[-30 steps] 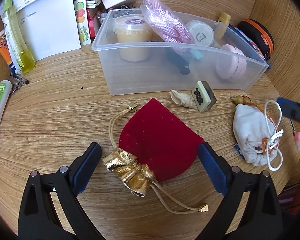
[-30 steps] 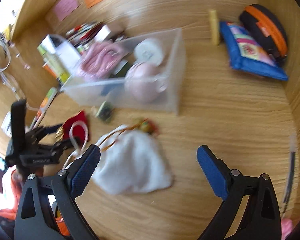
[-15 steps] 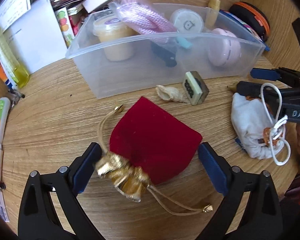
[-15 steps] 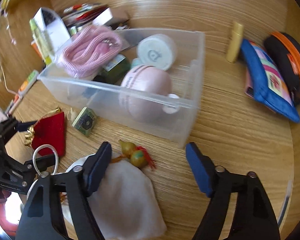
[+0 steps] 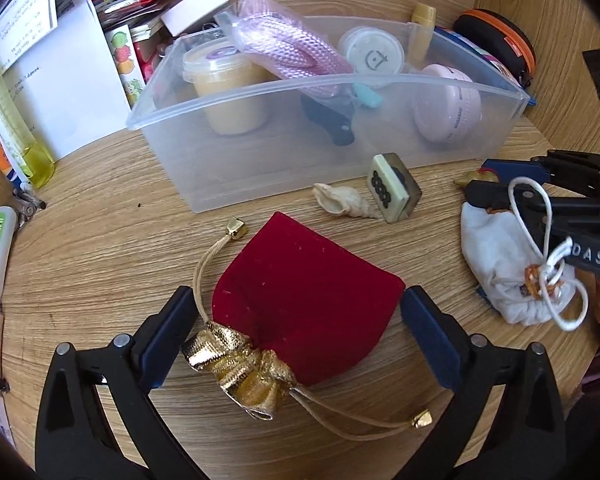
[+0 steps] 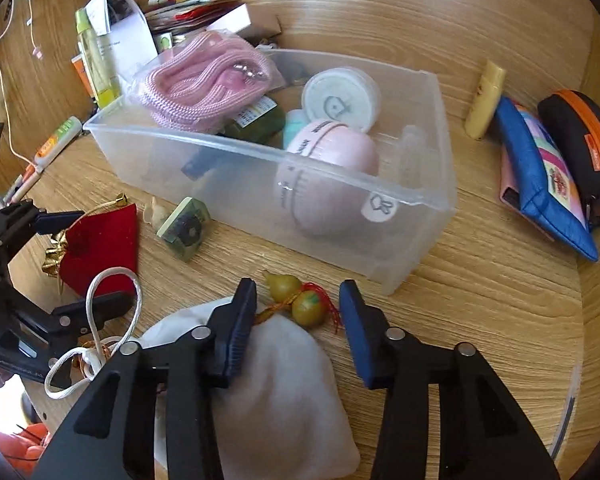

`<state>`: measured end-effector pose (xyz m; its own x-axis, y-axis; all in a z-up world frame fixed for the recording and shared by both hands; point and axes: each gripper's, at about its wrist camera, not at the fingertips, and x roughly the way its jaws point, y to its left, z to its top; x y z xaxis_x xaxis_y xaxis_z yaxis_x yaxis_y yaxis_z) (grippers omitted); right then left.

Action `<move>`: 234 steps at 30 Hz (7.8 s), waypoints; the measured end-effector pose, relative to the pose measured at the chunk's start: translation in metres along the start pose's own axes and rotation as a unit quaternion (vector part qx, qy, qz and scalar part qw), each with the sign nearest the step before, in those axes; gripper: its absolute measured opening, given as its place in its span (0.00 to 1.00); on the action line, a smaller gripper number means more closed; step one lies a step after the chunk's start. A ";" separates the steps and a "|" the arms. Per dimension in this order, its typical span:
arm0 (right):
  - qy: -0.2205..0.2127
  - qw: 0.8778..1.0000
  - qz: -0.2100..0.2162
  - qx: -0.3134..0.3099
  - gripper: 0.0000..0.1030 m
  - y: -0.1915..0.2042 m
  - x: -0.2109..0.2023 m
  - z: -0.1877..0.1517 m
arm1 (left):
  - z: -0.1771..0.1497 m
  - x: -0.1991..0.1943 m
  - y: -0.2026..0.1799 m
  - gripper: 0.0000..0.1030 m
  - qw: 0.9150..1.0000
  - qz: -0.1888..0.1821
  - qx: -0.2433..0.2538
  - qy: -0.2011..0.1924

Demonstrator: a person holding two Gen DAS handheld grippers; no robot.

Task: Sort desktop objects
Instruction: 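Grasp the red pouch with the left gripper while the right grasps the gourd charm, then carry the red pouch and gourd charm over the clear box and release them inside, then grasp the white drawstring bag with the right gripper and lift it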

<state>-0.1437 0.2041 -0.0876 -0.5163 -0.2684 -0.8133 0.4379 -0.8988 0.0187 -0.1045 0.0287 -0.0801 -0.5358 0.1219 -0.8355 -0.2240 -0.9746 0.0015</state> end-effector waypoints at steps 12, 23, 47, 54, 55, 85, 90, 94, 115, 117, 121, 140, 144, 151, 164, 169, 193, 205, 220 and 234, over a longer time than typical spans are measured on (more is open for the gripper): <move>0.014 1.000 -0.011 -0.004 0.19 0.007 0.004 0.003 | -0.012 -0.012 0.003 0.60 0.999 0.032 0.004 -0.042; -0.030 0.999 -0.009 -0.016 0.19 0.022 -0.037 -0.008 | -0.022 -0.035 0.025 0.35 0.996 0.029 -0.041 -0.072; -0.120 0.992 -0.008 -0.027 0.19 0.038 -0.098 0.017 | -0.009 -0.091 0.032 0.27 0.990 0.010 -0.051 -0.134; -0.113 0.993 0.003 -0.023 0.19 0.033 -0.091 0.020 | -0.027 -0.074 0.032 0.64 0.995 -0.013 -0.039 -0.088; -0.112 0.993 0.004 -0.022 0.19 0.033 -0.089 0.020 | -0.032 -0.072 0.031 0.68 0.996 -0.012 -0.037 -0.083; -0.102 0.995 0.009 0.009 0.19 0.000 -0.051 0.066 | -0.048 -0.025 -0.012 0.58 0.998 0.027 -0.006 -0.048; -0.096 0.995 0.023 0.012 0.19 -0.005 -0.041 0.070 | -0.048 -0.026 0.005 0.43 0.997 0.028 -0.040 -0.054; -0.096 0.995 0.034 0.013 0.19 -0.006 -0.038 0.072 | -0.048 -0.031 0.015 0.33 0.996 0.032 -0.061 -0.062; -0.082 0.996 0.040 0.019 0.20 -0.013 -0.020 0.079 | 0.015 -0.084 0.071 0.20 0.984 0.012 -0.120 -0.130; -0.081 0.996 0.037 0.017 0.20 -0.012 -0.018 0.080 | 0.029 -0.084 0.071 0.20 0.984 0.007 -0.113 -0.135; -0.079 0.996 0.031 0.014 0.20 -0.012 -0.015 0.081 | 0.054 -0.072 0.071 0.20 0.987 -0.002 -0.103 -0.126; -0.049 0.999 0.017 0.014 0.20 -0.012 0.014 0.100 | 0.124 0.001 0.047 0.20 0.996 -0.032 -0.037 -0.080; -0.043 0.999 0.005 0.000 0.20 -0.003 0.021 0.103 | 0.124 0.004 0.045 0.25 0.996 -0.034 -0.029 -0.082; -0.029 0.999 -0.033 -0.009 0.20 -0.001 0.033 0.104 | 0.114 0.006 0.051 0.49 0.996 -0.019 -0.024 -0.080; -0.035 0.992 -0.109 -0.049 0.49 0.013 0.025 0.101 | 0.101 -0.012 0.045 0.77 0.996 0.003 -0.015 -0.089; -0.053 0.988 -0.129 -0.059 0.58 0.017 0.011 0.098 | 0.100 -0.024 0.048 0.80 0.995 0.005 -0.033 -0.099; -0.128 0.977 -0.162 -0.055 0.85 0.046 -0.072 0.055 | 0.046 -0.088 0.048 0.96 0.988 0.021 -0.069 -0.133; -0.108 0.985 -0.135 -0.016 0.93 0.046 -0.076 0.008 | 0.002 -0.065 0.049 0.96 0.990 -0.008 -0.106 -0.088; -0.035 0.996 -0.086 0.006 0.93 0.054 -0.033 -0.028 | -0.028 -0.025 0.037 0.96 0.994 -0.012 -0.107 -0.030; -0.012 0.998 -0.066 -0.002 0.88 0.050 -0.013 -0.029 | -0.030 -0.011 0.032 0.96 0.994 -0.015 -0.107 -0.012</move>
<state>-0.0941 0.1725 -0.0928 -0.5878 -0.1565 -0.7937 0.3684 -0.9253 -0.0904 -0.0815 -0.0097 -0.0871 -0.5522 0.1531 -0.8195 -0.0623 -0.9878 -0.1426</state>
